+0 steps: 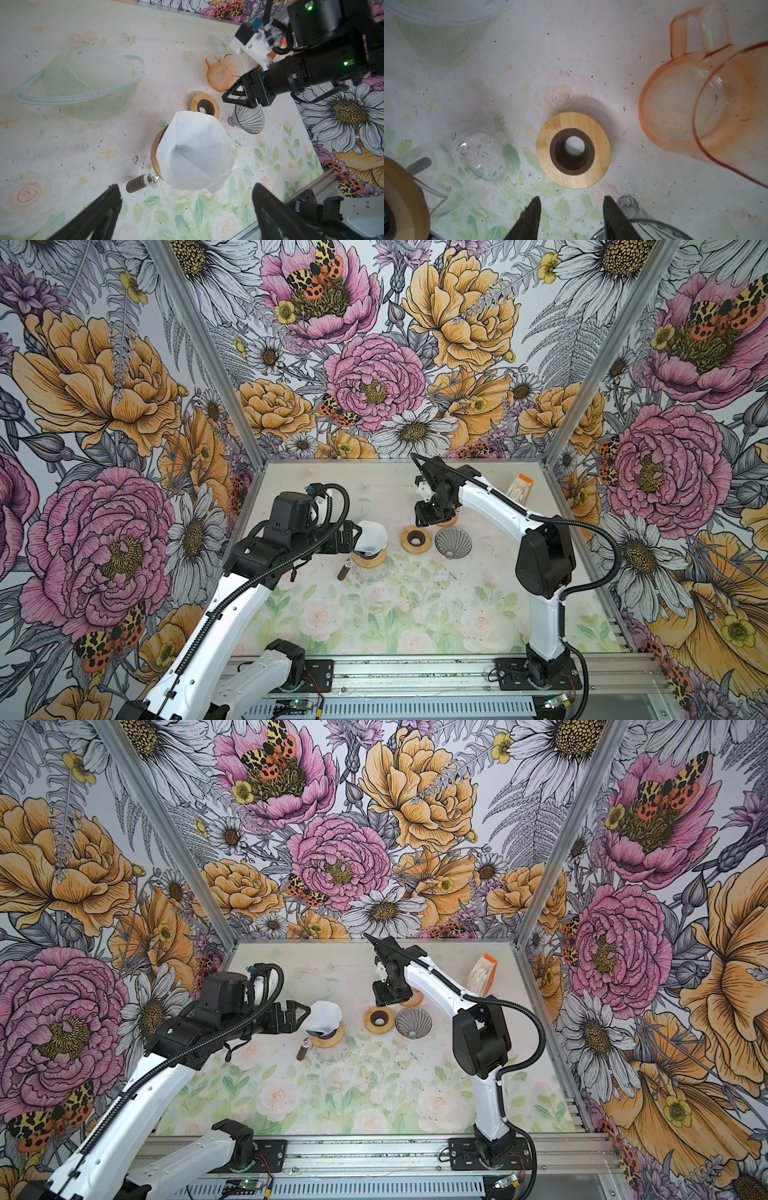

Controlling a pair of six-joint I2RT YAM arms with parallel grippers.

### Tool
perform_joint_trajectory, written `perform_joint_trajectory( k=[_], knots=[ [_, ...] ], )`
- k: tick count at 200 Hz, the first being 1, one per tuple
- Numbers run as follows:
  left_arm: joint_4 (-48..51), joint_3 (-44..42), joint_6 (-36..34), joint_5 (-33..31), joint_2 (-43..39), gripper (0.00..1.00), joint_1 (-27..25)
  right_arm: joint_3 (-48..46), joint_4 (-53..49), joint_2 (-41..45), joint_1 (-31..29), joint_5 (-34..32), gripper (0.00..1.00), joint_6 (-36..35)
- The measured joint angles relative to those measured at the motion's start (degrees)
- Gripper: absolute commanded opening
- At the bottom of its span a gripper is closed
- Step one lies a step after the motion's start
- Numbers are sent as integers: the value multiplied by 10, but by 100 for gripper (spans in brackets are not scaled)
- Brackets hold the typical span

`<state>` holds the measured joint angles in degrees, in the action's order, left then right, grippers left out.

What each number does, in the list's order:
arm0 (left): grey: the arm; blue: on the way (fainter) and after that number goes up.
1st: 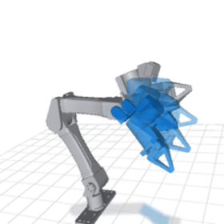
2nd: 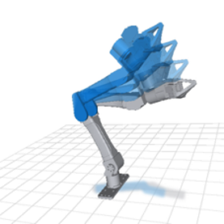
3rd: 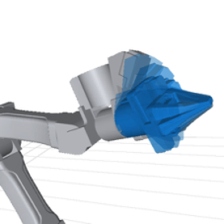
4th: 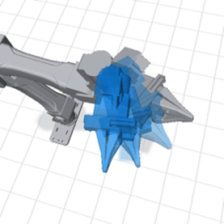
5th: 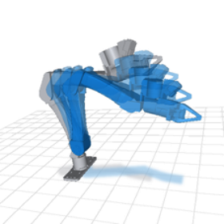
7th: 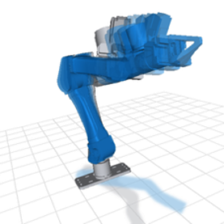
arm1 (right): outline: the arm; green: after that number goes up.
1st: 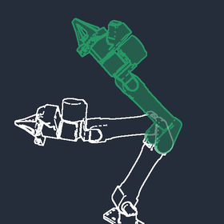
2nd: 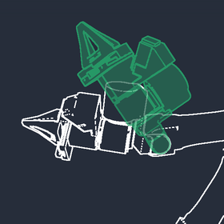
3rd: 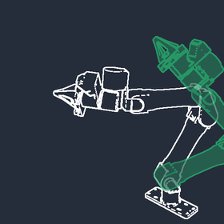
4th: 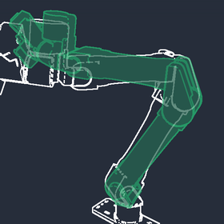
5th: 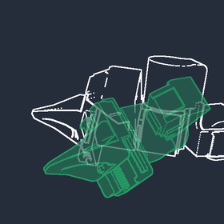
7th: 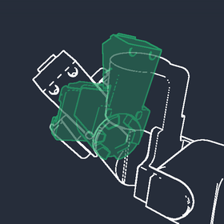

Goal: Place the coffee filter in the dripper
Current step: 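Release the filter and move the right gripper to the bamboo ring, then lower the right gripper into the bamboo ring's hole and grip it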

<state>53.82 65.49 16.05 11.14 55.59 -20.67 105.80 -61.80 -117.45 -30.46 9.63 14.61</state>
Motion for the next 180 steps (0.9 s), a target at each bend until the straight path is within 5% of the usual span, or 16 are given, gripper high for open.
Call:
perform_joint_trajectory(
  k=[180],
  knots=[
    [0,-7,0,-8,0,99,0,55,0,-126,9,-29,52,-19]
  ],
)
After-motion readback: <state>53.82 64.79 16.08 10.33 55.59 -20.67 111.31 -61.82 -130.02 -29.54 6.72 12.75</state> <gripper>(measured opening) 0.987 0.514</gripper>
